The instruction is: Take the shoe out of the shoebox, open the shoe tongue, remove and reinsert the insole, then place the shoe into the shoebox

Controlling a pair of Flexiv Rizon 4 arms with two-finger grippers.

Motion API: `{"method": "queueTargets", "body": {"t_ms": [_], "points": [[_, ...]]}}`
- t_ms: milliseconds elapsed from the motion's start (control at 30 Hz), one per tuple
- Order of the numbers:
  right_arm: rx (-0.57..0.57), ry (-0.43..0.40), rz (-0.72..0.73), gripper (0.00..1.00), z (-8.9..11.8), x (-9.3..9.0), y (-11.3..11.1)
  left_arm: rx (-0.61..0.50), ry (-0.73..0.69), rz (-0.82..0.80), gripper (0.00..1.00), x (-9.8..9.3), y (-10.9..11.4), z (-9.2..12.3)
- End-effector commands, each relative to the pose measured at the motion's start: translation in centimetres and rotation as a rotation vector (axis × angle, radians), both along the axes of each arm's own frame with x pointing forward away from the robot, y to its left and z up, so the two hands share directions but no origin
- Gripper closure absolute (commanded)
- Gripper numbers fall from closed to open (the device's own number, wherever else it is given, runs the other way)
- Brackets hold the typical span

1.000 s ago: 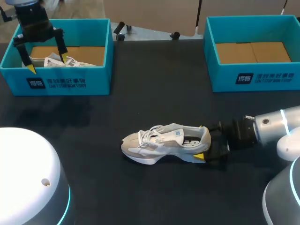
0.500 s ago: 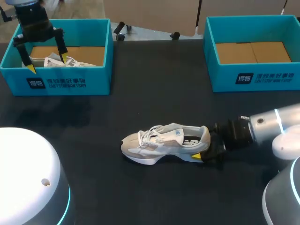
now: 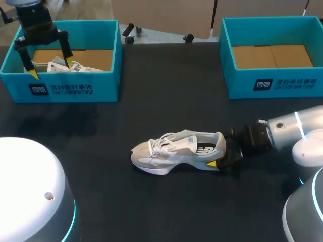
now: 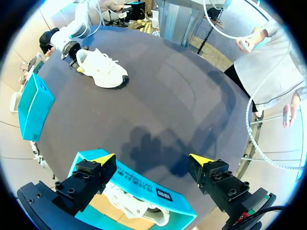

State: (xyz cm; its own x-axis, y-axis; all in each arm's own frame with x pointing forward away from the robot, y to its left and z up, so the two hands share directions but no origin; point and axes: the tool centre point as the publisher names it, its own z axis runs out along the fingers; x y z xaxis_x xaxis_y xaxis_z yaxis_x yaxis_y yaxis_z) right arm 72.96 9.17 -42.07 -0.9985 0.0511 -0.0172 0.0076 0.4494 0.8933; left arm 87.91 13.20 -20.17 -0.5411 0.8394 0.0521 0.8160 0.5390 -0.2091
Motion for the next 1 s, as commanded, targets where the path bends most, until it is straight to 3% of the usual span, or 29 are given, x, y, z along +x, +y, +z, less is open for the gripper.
{"method": "queueTargets", "body": {"t_ms": [33, 1000], "points": [[-0.002, 0.001, -0.005, 1.00, -0.20, -0.18, -0.09, 0.001, -0.001, -0.001, 0.00, 0.00, 0.01, -0.05], [0.017, 0.001, -0.002, 1.00, -0.36, -0.09, 0.06, 0.001, -0.001, -0.001, 0.00, 0.00, 0.01, -0.05]]}}
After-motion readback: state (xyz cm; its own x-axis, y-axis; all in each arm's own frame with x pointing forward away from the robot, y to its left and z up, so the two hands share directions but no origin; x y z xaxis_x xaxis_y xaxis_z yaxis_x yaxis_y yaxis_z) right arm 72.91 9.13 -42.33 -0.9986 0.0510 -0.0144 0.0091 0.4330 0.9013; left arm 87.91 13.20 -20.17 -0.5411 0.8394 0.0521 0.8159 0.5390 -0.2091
